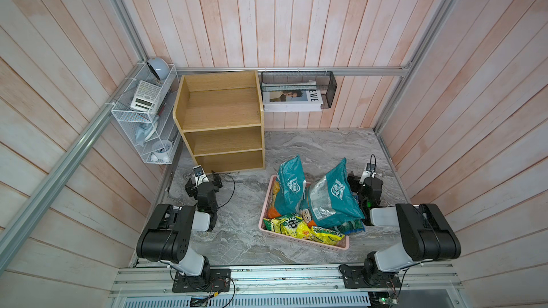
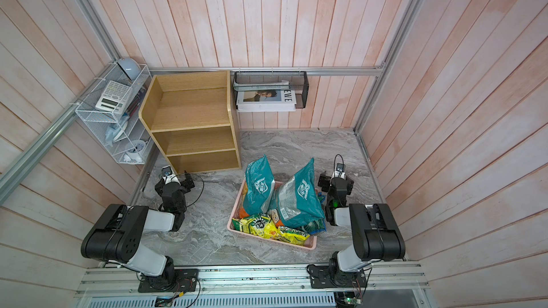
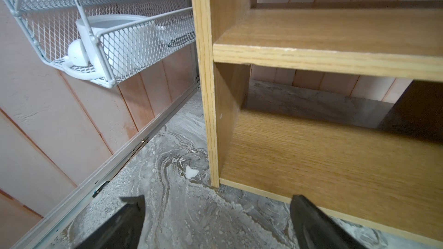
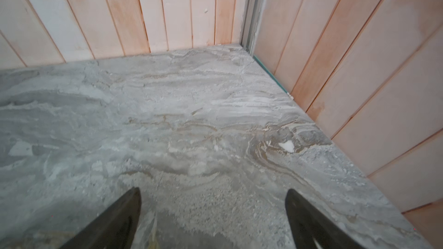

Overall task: Take down the fertilizer bag from the shelf
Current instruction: Reset both arms

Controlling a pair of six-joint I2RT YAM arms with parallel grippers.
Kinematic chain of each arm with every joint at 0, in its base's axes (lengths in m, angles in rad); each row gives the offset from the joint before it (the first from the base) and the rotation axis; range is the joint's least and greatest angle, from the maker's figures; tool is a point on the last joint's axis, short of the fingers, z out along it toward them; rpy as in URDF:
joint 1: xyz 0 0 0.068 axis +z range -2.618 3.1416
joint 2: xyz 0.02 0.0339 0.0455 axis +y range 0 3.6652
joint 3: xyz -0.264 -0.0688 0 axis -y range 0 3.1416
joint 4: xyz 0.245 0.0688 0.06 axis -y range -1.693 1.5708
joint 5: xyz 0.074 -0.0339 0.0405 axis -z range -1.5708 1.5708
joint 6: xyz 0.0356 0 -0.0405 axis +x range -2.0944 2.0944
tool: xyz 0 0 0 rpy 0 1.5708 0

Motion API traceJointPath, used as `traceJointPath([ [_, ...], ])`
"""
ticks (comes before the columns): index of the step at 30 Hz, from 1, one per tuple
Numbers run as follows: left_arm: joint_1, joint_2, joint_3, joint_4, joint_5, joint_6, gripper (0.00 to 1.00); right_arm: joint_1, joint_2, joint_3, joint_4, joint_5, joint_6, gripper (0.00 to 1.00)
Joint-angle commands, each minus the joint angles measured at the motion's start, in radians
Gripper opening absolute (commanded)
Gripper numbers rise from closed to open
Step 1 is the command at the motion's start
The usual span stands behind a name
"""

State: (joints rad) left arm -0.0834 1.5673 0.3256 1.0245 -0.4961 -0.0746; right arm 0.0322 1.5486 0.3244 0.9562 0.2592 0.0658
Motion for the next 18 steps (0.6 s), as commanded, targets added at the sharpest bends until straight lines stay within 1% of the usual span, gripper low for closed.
traceJointPath([
  [1, 0.004, 0.003, 0.020, -0.017, 0.021, 0.005, 1.00, 0.005, -0.003, 0.019, 0.010, -0.052, -0.022, 0.98],
  [2, 0.004, 0.005, 0.019, -0.014, 0.020, 0.004, 1.00, 0.005, 0.006, 0.047, -0.027, -0.038, -0.011, 0.98],
  [4, 0.004, 0.006, 0.019, -0.015, 0.021, 0.005, 1.00, 0.005, 0.009, 0.036, -0.003, -0.047, -0.015, 0.98],
  [6, 0.004, 0.004, 0.020, -0.016, 0.021, 0.004, 1.00, 0.005, 0.007, 0.043, -0.020, -0.059, -0.018, 0.98],
  [18, 0.004, 0.004, 0.019, -0.015, 0.021, 0.004, 1.00, 0.005, 0.011, 0.045, -0.017, -0.059, -0.018, 0.98],
])
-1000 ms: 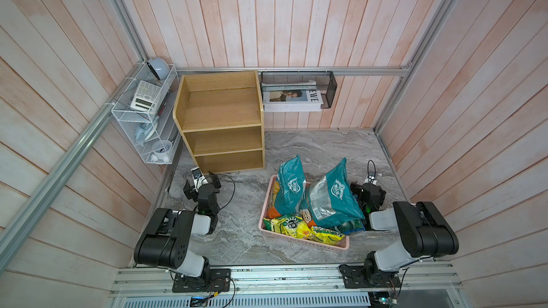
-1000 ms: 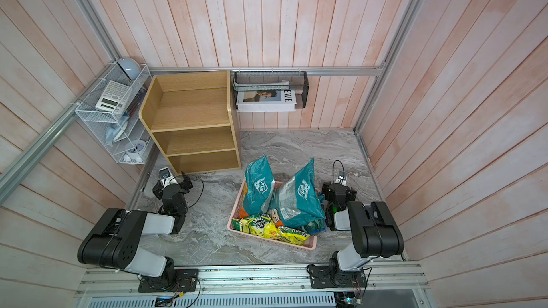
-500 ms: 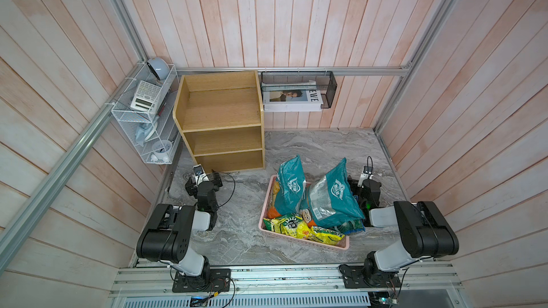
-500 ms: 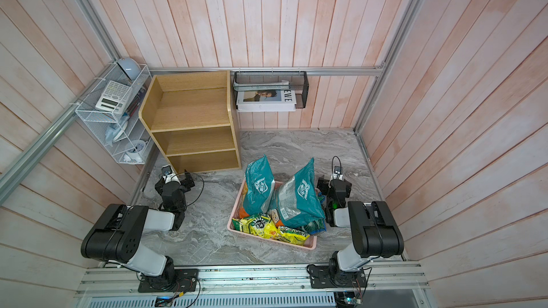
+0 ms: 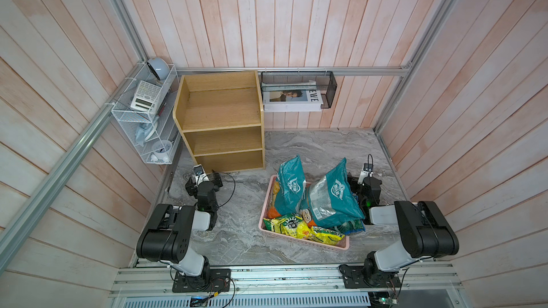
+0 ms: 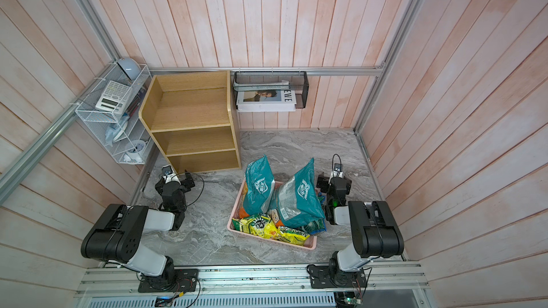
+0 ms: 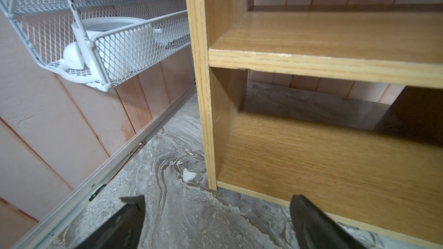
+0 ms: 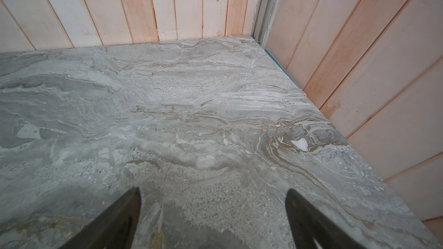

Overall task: Take down the fertilizer bag from the shelf
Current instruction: Reset both arms

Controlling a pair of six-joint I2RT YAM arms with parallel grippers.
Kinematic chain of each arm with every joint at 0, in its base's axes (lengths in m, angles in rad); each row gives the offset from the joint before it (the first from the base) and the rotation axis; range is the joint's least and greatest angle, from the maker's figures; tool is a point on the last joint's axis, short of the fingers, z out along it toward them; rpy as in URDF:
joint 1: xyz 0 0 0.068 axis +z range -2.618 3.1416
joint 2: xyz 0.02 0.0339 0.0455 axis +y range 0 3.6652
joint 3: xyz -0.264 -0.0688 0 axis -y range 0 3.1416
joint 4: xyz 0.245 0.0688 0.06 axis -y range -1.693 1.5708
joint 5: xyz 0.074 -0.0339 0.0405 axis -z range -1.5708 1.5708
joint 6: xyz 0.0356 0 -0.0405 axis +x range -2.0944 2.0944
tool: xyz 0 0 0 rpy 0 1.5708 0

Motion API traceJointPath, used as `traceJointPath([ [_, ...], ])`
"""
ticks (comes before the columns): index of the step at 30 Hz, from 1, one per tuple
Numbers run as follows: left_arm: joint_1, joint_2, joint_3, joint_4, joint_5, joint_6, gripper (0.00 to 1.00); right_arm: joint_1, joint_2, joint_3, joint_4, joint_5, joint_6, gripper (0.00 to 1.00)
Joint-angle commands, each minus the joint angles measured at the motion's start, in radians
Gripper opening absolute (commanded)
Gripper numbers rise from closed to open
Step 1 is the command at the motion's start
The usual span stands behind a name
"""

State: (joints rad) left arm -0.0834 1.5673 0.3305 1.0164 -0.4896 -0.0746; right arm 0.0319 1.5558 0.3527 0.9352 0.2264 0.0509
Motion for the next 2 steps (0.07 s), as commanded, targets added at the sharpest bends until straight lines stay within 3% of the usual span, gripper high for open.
traceJointPath([
  [1, 0.004, 0.004, 0.014, -0.008, 0.014, 0.005, 1.00, 0.005, 0.003, 0.014, 0.007, -0.025, -0.003, 0.98],
  [2, 0.004, 0.004, 0.014, -0.008, 0.014, 0.004, 1.00, 0.005, 0.003, 0.012, 0.010, -0.025, -0.005, 0.98],
])
